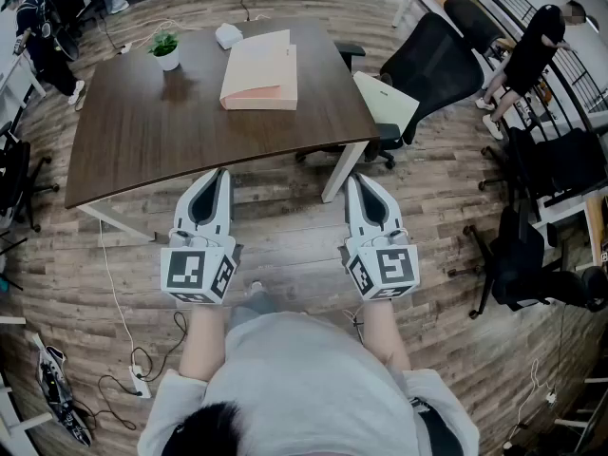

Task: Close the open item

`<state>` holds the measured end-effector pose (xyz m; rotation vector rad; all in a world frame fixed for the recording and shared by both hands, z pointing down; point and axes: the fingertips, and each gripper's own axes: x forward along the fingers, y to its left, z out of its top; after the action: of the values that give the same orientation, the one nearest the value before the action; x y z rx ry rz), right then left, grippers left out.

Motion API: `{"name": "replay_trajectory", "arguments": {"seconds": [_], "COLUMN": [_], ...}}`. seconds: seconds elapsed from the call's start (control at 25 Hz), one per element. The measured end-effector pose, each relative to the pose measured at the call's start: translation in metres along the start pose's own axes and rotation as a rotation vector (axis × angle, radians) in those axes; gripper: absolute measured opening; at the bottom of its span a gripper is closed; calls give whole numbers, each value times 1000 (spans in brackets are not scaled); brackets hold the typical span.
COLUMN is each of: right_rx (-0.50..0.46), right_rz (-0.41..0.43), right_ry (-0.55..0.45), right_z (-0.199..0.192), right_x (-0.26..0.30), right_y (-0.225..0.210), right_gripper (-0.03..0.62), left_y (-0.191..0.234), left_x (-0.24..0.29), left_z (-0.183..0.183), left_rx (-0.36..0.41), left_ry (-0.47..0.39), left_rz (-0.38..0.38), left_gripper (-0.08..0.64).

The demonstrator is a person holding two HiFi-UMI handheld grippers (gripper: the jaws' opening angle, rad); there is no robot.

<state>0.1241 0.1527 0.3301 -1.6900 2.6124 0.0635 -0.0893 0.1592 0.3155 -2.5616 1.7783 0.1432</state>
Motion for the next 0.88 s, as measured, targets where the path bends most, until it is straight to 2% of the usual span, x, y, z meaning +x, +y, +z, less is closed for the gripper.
{"name": "replay_trajectory", "arguments": {"seconds": [0.52,0.72,0.88], "right_rx": [6,48,53], "right_rz": [-11,-33,-40], "right_ry": [1,-37,-45], "right_z": [-1,1,2], "right_x": [29,46,65], "right_y": [7,10,13], "right_gripper": [14,14,14], "left_y": [25,42,59], "left_x": [17,25,37], "left_z": [-2,-2,1], "left_rx": [-6,23,18], "left_ry": [6,0,-11], "left_rz": [-8,-23,-42], "left_gripper": [9,9,9]}}
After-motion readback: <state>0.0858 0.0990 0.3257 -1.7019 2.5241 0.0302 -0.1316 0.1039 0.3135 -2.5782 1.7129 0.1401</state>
